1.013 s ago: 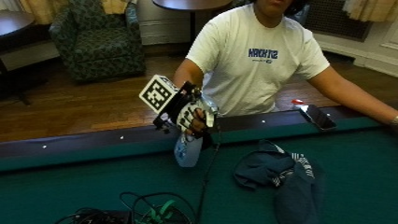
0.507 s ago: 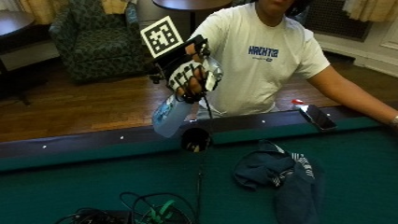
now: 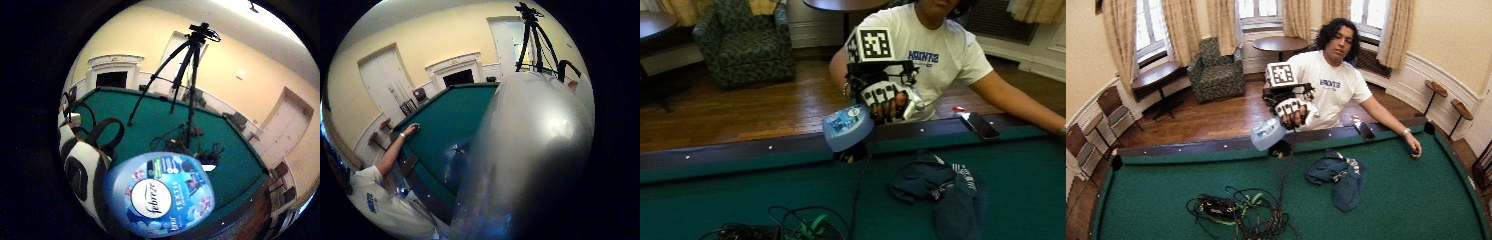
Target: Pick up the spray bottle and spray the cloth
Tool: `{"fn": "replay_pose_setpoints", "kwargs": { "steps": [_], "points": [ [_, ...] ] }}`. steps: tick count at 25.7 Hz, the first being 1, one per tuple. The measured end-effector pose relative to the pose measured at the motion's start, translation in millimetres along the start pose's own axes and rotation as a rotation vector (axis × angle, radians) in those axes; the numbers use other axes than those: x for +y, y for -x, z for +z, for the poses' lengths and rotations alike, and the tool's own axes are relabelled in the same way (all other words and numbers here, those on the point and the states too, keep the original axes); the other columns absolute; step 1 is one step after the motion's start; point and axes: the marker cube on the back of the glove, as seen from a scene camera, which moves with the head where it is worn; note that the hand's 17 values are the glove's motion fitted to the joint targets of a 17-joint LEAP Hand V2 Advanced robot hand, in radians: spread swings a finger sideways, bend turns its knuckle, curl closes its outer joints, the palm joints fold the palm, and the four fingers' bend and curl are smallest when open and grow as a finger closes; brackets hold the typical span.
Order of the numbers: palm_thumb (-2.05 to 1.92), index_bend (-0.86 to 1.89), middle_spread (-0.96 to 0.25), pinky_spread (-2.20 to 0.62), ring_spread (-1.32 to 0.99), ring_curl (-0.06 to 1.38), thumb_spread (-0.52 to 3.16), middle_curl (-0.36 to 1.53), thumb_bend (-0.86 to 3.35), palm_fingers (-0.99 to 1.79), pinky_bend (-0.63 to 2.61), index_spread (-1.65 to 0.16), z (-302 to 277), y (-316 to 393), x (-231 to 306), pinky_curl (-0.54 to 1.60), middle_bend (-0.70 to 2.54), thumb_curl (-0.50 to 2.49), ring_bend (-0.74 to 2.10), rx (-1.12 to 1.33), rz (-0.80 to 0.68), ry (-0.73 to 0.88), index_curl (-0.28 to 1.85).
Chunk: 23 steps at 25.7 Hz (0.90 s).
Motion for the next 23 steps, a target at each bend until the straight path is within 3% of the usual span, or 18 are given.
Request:
{"fn": "replay_pose_setpoints", "kwargs": {
  "steps": [10, 23],
  "points": [
    [0.94, 0.38, -0.21, -0.32, -0.21, 0.49, 0.26, 0.56, -0.03, 1.39, 0.46, -0.24, 57.0, 70.2, 7.4, 0.43, 0.65, 0.76, 0.78, 0.217, -0.292, 0.092, 0.56],
    [0.93, 0.38, -0.21, -0.32, -0.21, 0.49, 0.25, 0.56, -0.03, 1.39, 0.46, -0.25, 130.4, 170.7, 76.8, 0.42, 0.65, 0.79, 0.77, 0.339, -0.701, 0.291, 0.58]
  ]
}}
